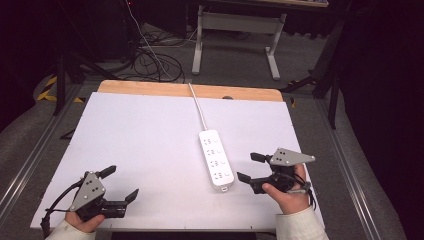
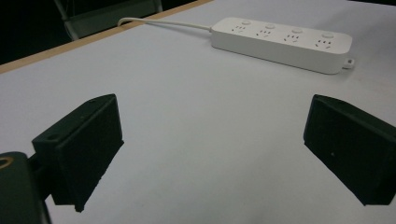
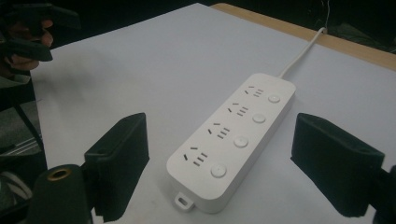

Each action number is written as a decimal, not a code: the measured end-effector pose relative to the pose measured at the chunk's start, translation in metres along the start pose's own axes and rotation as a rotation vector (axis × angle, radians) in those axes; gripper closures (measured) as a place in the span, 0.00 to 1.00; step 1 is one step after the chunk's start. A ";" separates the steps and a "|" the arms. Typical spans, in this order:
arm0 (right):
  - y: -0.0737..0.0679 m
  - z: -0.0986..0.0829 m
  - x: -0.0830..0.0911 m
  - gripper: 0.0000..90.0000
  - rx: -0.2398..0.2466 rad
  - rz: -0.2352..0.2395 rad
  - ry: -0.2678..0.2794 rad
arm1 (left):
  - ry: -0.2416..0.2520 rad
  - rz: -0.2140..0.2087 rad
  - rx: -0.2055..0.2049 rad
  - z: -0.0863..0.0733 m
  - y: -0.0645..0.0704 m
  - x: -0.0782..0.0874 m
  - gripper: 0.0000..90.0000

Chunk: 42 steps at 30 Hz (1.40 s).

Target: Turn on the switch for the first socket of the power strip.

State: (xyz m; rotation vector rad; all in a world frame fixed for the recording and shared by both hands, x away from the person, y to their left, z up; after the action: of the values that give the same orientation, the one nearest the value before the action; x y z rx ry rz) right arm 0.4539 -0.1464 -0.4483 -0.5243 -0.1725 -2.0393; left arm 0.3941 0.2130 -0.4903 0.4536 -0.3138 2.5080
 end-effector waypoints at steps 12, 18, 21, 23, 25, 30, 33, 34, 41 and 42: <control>-0.002 -0.042 0.001 0.19 -0.002 0.021 -0.015 | -0.005 -0.002 -0.002 -0.001 0.001 0.000 0.06; 0.000 -0.059 -0.003 0.19 -0.009 0.001 -0.051 | -0.005 -0.003 -0.003 -0.001 0.001 0.000 0.06; 0.000 -0.065 -0.003 0.19 -0.023 -0.005 -0.058 | -0.003 -0.003 0.000 -0.001 0.001 0.000 0.06; 0.000 -0.068 -0.004 0.20 -0.048 0.005 -0.051 | 0.004 -0.003 0.009 0.000 0.001 0.000 0.05; 0.000 -0.073 -0.005 0.20 -0.060 0.003 -0.053 | 0.009 -0.006 0.018 0.000 0.001 0.000 0.05; -0.001 -0.087 -0.008 0.20 -0.056 -0.004 -0.082 | -0.001 0.004 -0.012 -0.001 0.001 0.000 0.05; -0.003 -0.092 -0.009 0.20 -0.046 -0.010 -0.093 | -0.001 0.001 -0.010 -0.001 0.002 0.000 0.05; -0.004 -0.093 -0.010 0.21 -0.048 -0.010 -0.091 | 0.000 0.000 -0.011 -0.001 0.002 0.000 0.05; -0.005 -0.086 -0.012 0.23 -0.010 -0.028 -0.062 | 0.002 -0.005 -0.008 0.000 0.002 0.000 0.05; -0.004 -0.085 -0.010 0.23 -0.009 -0.032 -0.056 | 0.003 -0.005 -0.007 0.000 0.002 0.000 0.05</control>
State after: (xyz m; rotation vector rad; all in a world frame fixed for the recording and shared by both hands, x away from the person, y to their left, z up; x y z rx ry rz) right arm 0.4294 -0.1645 -0.5283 -0.5876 -0.2068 -2.0589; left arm 0.3926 0.2113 -0.4905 0.4470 -0.3196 2.5017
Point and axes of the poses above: each handheld gripper's, and its own axes: x roughly backward along the jaws, z roughly out of its top, y roughly to its right, the point moved 9 cm from there along -x, roughly forward along the jaws, and after that the axes turned 4 degrees about z, right-handed, at the moved point
